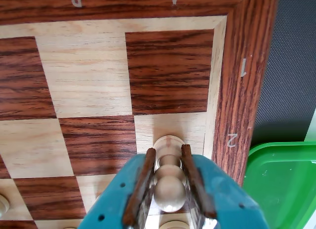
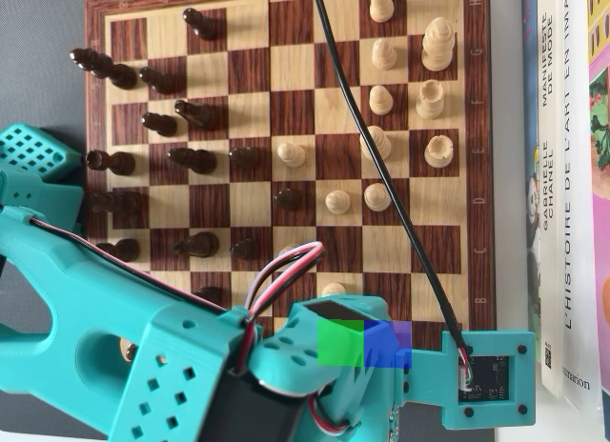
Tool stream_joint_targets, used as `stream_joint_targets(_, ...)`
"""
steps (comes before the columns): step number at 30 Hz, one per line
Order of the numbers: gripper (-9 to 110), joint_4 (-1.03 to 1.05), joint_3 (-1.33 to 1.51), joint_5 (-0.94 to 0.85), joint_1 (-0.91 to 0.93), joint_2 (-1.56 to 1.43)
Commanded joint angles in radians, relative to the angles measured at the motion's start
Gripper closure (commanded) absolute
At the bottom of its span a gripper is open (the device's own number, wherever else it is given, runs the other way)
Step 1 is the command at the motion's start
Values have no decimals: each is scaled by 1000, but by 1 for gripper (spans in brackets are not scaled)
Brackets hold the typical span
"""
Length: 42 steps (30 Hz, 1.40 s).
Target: Play chess
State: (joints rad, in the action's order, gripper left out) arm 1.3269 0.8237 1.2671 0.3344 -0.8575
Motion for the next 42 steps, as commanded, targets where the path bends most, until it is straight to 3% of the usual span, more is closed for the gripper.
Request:
stream_joint_targets(1, 96, -3, -35, -3, 5, -104)
stream_joint_targets(20, 96, -12, 351, 0, 25, -402)
stream_joint_targets(42, 96, -61, 364, -2, 49, -314)
